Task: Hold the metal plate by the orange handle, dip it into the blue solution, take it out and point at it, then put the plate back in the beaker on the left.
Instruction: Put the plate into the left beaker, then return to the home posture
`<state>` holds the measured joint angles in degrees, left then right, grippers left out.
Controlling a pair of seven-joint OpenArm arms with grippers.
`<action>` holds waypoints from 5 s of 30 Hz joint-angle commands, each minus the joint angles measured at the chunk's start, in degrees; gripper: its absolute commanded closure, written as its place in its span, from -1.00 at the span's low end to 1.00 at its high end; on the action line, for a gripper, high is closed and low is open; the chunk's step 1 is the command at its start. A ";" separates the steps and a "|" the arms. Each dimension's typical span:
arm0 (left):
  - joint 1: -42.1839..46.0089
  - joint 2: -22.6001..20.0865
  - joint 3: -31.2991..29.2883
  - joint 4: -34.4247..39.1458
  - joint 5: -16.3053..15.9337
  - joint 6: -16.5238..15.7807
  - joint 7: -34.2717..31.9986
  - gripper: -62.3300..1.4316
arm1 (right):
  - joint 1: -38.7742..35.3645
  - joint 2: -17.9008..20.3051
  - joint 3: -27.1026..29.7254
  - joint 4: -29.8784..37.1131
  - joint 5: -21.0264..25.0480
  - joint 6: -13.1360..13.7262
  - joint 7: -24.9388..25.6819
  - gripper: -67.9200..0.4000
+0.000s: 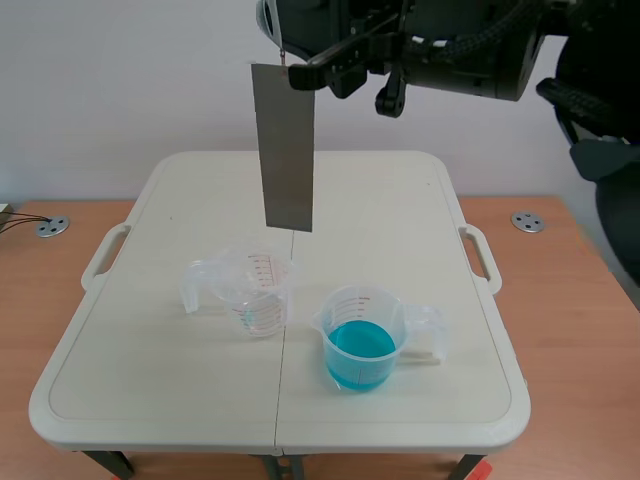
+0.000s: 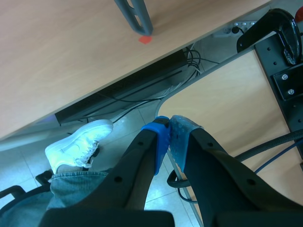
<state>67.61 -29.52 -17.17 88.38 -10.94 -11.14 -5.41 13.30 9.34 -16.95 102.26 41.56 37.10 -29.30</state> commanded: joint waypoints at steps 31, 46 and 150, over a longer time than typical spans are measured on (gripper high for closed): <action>-0.15 -0.04 0.33 0.44 -0.35 -0.17 0.09 0.90 | 6.86 -9.40 -8.63 -19.26 -12.96 1.77 8.90 0.95; -0.15 -0.04 0.33 0.44 -0.35 -0.20 0.52 0.90 | 6.86 -9.86 -9.01 -25.62 -14.67 1.95 12.96 0.95; -24.98 -10.54 0.66 14.12 -0.46 -2.58 0.04 -1.00 | -7.15 7.26 -0.94 -15.34 -16.11 -6.10 23.28 -0.96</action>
<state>42.85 -40.18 -16.62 101.19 -10.94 -13.72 -4.64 5.74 16.03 -18.06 85.91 24.60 30.87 -7.25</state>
